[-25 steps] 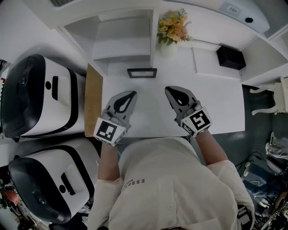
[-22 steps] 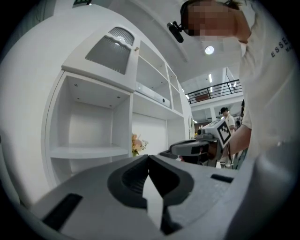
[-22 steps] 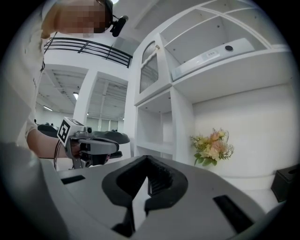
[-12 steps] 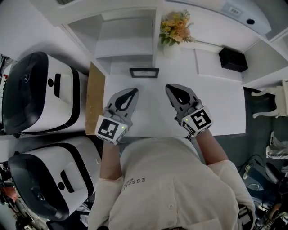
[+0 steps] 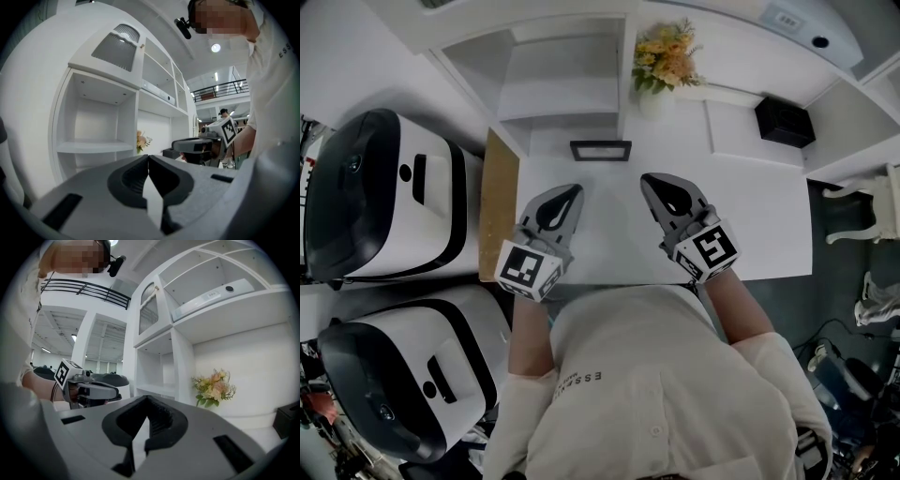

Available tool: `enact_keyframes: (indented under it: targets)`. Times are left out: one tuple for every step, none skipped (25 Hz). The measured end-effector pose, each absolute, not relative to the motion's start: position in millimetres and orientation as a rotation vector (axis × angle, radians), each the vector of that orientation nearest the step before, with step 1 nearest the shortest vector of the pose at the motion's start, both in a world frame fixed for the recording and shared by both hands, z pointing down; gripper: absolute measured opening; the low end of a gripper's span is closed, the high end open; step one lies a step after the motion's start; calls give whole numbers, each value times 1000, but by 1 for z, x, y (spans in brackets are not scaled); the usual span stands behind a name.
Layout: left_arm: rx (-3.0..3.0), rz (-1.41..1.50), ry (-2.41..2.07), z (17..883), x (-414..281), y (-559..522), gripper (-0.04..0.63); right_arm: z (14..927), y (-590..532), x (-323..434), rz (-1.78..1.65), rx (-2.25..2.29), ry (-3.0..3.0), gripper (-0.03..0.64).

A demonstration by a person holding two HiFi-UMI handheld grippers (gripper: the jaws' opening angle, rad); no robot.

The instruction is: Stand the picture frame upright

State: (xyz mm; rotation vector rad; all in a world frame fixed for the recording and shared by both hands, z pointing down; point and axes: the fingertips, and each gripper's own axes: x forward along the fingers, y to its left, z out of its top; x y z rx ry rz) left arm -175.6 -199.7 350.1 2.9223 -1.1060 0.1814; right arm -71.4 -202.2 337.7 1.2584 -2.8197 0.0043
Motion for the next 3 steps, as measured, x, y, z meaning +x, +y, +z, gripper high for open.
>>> enact_keyframes:
  targets:
    - [2920,183,-1109,350,-176,-199,2,339,-201,-72,8,1259,-2819,14]
    - [2918,185,-1113,350,-177,-199,2,340,-200,-73,13,1260,-2819,14]
    - [2917,187,-1117,350,-178,-198,2,341,-199,-74,17,1261,-2819,14]
